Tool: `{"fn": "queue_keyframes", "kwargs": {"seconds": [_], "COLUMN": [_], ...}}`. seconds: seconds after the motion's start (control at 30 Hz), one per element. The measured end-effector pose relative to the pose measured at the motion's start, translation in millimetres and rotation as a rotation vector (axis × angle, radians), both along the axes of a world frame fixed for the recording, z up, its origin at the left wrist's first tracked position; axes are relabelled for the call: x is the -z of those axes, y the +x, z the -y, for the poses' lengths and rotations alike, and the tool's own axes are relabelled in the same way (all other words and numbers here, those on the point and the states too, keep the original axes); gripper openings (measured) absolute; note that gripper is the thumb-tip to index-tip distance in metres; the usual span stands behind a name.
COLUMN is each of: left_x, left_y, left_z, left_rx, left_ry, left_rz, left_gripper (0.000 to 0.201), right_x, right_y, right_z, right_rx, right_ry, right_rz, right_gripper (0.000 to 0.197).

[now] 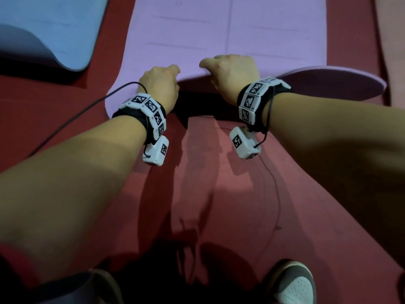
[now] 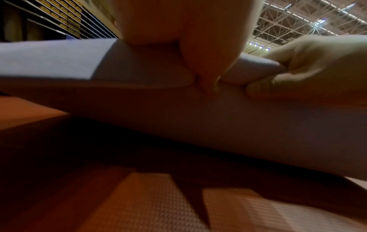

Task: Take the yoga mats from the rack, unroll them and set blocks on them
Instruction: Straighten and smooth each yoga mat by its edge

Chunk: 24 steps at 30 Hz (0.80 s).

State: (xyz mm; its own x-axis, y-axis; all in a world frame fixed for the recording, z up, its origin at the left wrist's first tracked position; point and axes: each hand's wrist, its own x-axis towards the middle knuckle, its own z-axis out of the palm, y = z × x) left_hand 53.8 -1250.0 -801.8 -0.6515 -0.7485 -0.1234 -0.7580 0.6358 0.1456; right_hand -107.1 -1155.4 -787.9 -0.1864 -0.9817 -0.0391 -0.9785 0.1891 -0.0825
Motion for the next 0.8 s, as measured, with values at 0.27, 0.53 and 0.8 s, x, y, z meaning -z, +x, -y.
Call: {"fn": "queue_keyframes", "kwargs": {"seconds": [0.27,0.53,0.8], "left_x": [-1,1,20], "left_y": [10,2,-28], "left_z": [-15,-41,-90], "left_rx": [0.084,0.263,0.373], "left_ry": [0.317,0.428,0.294], "left_rz": [0.184,0.486,0.377], "left_gripper": [0.034,0.108,0.087], "right_x": [-1,-5,5], "right_y": [8,3,-16], "right_z": [-16,-38,-71], "right_rx": [0.075,0.162,0.095], "right_ry": [0.437,0.752,0.814], "right_rz": [0.348,0.548,0.431], "right_gripper": [0.068,0.079,0.096]}}
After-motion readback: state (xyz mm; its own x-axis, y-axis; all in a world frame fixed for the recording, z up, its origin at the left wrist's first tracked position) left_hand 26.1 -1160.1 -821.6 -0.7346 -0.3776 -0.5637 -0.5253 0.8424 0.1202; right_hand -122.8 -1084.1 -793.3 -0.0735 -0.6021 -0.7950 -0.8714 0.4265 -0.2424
